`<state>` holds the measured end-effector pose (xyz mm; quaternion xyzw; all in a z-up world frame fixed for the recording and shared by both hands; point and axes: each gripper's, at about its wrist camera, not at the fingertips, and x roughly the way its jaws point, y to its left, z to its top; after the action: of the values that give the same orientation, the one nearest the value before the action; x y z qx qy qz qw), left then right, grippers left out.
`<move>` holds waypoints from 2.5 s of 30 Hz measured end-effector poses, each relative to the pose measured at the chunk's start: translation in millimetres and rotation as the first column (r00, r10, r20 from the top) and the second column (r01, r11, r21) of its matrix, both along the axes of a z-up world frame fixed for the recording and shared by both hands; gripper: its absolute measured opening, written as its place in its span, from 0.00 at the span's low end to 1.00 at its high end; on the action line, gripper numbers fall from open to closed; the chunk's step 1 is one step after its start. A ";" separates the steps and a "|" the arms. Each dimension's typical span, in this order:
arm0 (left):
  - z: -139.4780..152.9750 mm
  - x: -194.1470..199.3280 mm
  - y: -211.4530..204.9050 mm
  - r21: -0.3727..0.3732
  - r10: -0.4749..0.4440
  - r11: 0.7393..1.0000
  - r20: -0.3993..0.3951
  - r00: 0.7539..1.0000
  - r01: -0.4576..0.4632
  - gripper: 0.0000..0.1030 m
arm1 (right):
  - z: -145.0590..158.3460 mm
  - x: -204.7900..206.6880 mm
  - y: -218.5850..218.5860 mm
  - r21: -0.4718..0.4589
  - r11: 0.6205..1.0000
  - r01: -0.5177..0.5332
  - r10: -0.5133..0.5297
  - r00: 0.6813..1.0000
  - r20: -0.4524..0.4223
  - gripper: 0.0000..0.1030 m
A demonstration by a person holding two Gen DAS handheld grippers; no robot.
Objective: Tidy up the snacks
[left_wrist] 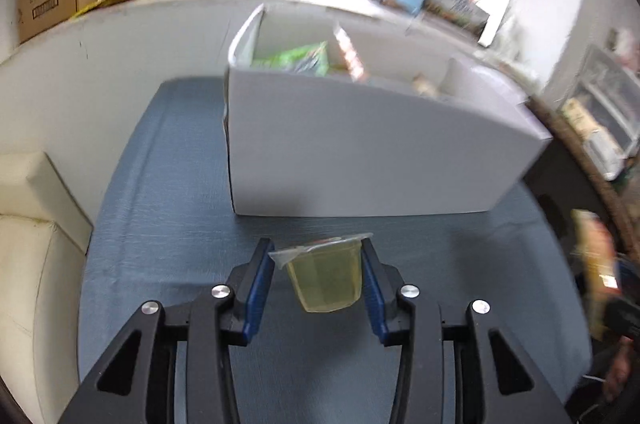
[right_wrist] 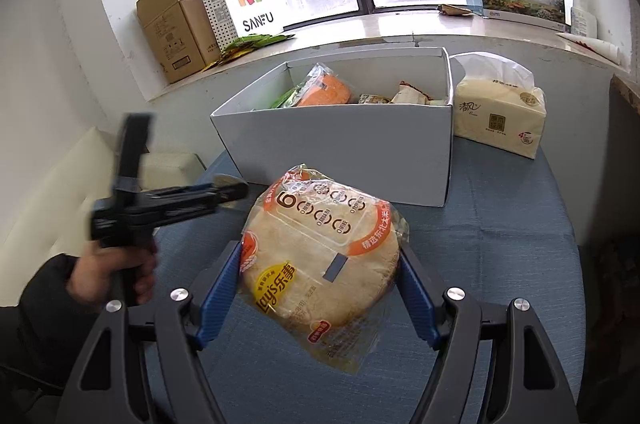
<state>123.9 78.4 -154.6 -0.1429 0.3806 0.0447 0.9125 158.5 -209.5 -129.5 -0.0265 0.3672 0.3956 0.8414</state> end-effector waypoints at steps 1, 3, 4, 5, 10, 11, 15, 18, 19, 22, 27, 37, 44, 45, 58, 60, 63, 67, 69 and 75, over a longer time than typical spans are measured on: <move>7.3 -8.4 -0.9 -0.015 -0.011 1.000 0.023 1.000 0.012 0.45 | -0.5 0.6 0.9 -0.001 1.000 -0.001 0.001 1.000 0.000 0.76; 24.0 -24.6 -5.6 -0.024 -0.032 0.999 0.070 0.997 0.034 0.45 | 0.4 -0.3 3.0 0.002 1.000 -0.001 0.001 1.000 0.003 0.76; 31.5 -31.8 -8.4 -0.030 -0.042 0.999 0.099 0.994 0.045 0.45 | 1.6 -0.8 4.0 0.006 1.000 -0.001 0.001 1.000 0.006 0.76; 37.9 -37.9 -10.3 -0.029 -0.058 0.998 0.121 0.991 0.062 0.45 | 3.4 -1.1 5.1 0.006 1.000 0.001 -0.001 1.000 0.014 0.76; 69.9 -42.0 -8.4 -0.023 -0.082 0.996 0.184 0.980 0.087 0.45 | 22.4 5.6 10.5 0.022 1.000 0.014 -0.016 0.998 0.061 0.76; 78.2 -35.7 -6.2 -0.012 -0.087 0.996 0.195 0.977 0.091 0.45 | 27.8 9.6 12.2 0.024 1.000 0.016 -0.018 0.997 0.072 0.76; 105.2 -9.3 -4.3 0.000 -0.103 0.994 0.243 0.965 0.107 0.45 | 51.7 38.4 23.8 0.027 0.999 0.037 -0.040 0.992 0.118 0.76; 124.3 24.5 -0.6 0.027 -0.114 0.993 0.254 0.960 0.111 0.45 | 66.7 73.1 36.1 0.029 0.998 0.057 -0.060 0.990 0.128 0.76; 129.8 37.3 0.6 0.043 -0.117 0.993 0.255 0.960 0.110 0.45 | 71.4 86.1 41.2 0.020 0.998 0.065 -0.067 0.989 0.134 0.76; 141.3 79.8 7.1 0.037 -0.118 0.993 0.237 0.964 0.113 0.45 | 80.1 126.3 55.4 0.005 0.996 0.093 -0.093 0.987 0.131 0.76; 137.3 134.8 2.9 0.059 -0.143 0.989 0.195 0.970 0.134 0.45 | 71.3 182.5 73.4 -0.018 0.990 0.138 -0.136 0.989 0.057 0.77; 108.0 150.1 -6.5 0.063 -0.146 0.988 0.076 0.986 0.141 1.00 | 49.7 212.7 74.4 -0.056 0.984 0.172 -0.172 0.985 0.003 1.00; 124.1 125.7 -12.0 0.152 -0.105 0.985 0.127 0.986 0.085 1.00 | 58.0 198.7 71.4 -0.055 0.979 0.196 -0.191 0.978 0.078 1.00; 127.1 118.9 -13.5 0.184 -0.082 0.981 0.132 0.988 0.057 1.00 | 60.3 194.2 70.7 -0.047 0.980 0.192 -0.188 0.978 0.087 1.00; 173.0 -8.5 -40.7 0.238 -0.036 0.971 0.259 0.965 -0.027 1.00 | 125.3 64.0 47.4 0.062 0.996 0.072 -0.086 0.960 0.266 1.00; 176.7 -26.4 -44.3 0.214 -0.021 0.976 0.243 0.970 -0.032 1.00 | 132.5 45.8 39.1 0.059 0.996 0.070 -0.083 0.958 0.274 1.00; 177.5 -54.0 -52.4 0.182 -0.035 0.983 0.248 0.968 -0.011 1.00 | 135.3 20.8 27.2 0.026 0.994 0.105 -0.108 0.951 0.289 1.00; 174.7 -86.0 -65.6 0.185 -0.014 0.982 0.252 0.968 -0.034 1.00 | 131.7 -9.7 6.1 0.036 0.992 0.122 -0.127 0.957 0.262 1.00; 173.7 -97.6 -71.7 0.179 -0.017 0.983 0.257 0.966 -0.031 1.00 | 128.9 -24.3 -2.2 0.039 0.990 0.133 -0.139 0.958 0.250 1.00; 168.2 -112.8 -86.4 0.210 -0.023 0.977 0.235 0.972 -0.027 1.00 | 122.0 -55.1 -18.3 0.062 0.986 0.152 -0.162 0.959 0.233 1.00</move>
<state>11.1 -8.0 13.6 -0.0498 0.2623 0.0684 0.9613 103.4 -227.7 -7.5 -0.0260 0.2565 0.3295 0.9083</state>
